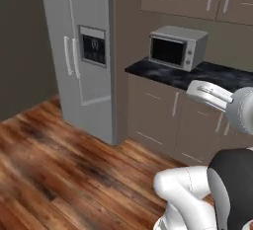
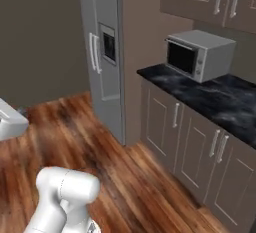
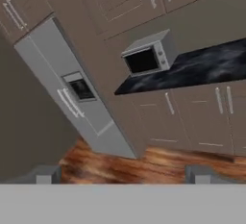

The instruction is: Open the cabinet directly in front. Then move the liquor and the cup to the dining counter with the jar on it.

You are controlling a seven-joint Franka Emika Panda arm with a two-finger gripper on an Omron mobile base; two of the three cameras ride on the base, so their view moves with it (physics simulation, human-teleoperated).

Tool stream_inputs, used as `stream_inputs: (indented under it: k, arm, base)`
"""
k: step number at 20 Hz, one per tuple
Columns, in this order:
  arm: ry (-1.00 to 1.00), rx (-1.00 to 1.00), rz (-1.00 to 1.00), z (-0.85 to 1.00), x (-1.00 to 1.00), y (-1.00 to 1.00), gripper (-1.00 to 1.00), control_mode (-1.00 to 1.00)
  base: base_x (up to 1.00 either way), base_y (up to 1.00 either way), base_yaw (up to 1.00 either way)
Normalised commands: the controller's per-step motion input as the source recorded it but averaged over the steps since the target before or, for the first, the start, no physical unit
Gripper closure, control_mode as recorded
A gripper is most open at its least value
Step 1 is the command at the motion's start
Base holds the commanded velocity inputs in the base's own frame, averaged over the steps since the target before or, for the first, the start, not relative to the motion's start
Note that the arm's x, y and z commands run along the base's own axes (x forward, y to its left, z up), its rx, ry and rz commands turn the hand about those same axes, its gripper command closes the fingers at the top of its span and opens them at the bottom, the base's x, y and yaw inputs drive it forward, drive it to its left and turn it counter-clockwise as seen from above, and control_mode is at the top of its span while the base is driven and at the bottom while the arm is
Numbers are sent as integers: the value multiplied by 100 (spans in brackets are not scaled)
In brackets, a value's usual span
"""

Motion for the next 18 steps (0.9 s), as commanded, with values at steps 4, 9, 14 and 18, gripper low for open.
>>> stream_inputs:
  k: [4,9,14,18]
  arm:
    - [0,0,0,0,0,0,-100,100]
    - [0,0,0,0,0,0,-100,100]
    - [0,0,0,0,0,0,-100,100]
    - [0,0,0,0,0,0,-100,100]
  base:
    - [0,0,-78]
    - [0,0,-54]
    - [-1,0,-25]
    - [-2,-19,0]
